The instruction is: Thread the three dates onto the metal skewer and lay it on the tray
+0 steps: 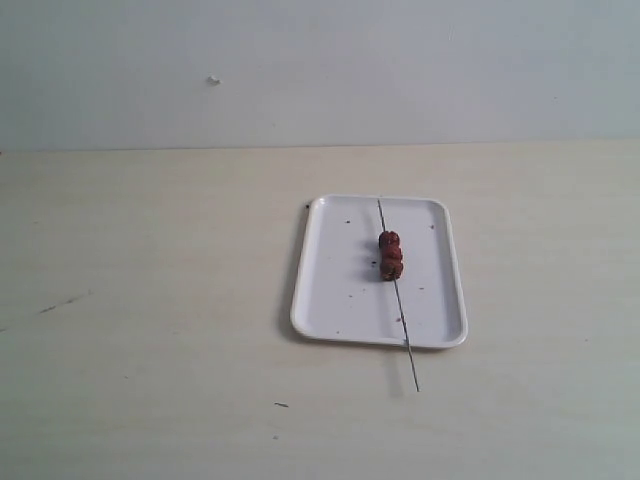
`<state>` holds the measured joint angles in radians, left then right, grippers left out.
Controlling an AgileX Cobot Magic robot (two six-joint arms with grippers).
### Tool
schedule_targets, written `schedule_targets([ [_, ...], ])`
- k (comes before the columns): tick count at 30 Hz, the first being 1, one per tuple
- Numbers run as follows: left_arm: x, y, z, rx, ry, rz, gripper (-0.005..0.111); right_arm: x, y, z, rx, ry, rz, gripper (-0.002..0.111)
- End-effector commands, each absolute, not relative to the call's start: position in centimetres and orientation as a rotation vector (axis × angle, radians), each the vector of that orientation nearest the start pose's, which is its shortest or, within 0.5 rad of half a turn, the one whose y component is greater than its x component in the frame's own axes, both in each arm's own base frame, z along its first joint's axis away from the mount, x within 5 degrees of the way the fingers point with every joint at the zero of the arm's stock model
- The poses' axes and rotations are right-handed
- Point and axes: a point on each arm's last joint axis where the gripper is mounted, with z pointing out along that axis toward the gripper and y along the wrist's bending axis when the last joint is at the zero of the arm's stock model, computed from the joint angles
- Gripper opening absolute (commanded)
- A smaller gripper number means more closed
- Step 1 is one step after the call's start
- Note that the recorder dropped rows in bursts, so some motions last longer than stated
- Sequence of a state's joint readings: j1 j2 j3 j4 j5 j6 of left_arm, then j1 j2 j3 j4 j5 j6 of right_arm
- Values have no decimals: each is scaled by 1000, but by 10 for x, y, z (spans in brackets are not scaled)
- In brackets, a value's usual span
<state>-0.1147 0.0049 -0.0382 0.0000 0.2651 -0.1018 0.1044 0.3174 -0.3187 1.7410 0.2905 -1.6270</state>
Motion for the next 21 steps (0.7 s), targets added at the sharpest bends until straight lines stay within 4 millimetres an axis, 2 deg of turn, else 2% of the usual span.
schedule_targets([
  [1,53,-6,201,11,1717,-161,0,75,34,302,-227,1434,399,0],
  [9,53,-6,201,11,1717,-161,0,75,34,302,-228,1434,393,0],
  [13,53,-6,201,11,1717,-161,0,75,27,301,-235,1428,242,0],
  [18,53,-6,201,11,1717,-161,0,55,3,289,11,1359,51,0],
  [21,53,-6,201,11,1717,-161,0,43,-9,278,175,1316,10,0],
])
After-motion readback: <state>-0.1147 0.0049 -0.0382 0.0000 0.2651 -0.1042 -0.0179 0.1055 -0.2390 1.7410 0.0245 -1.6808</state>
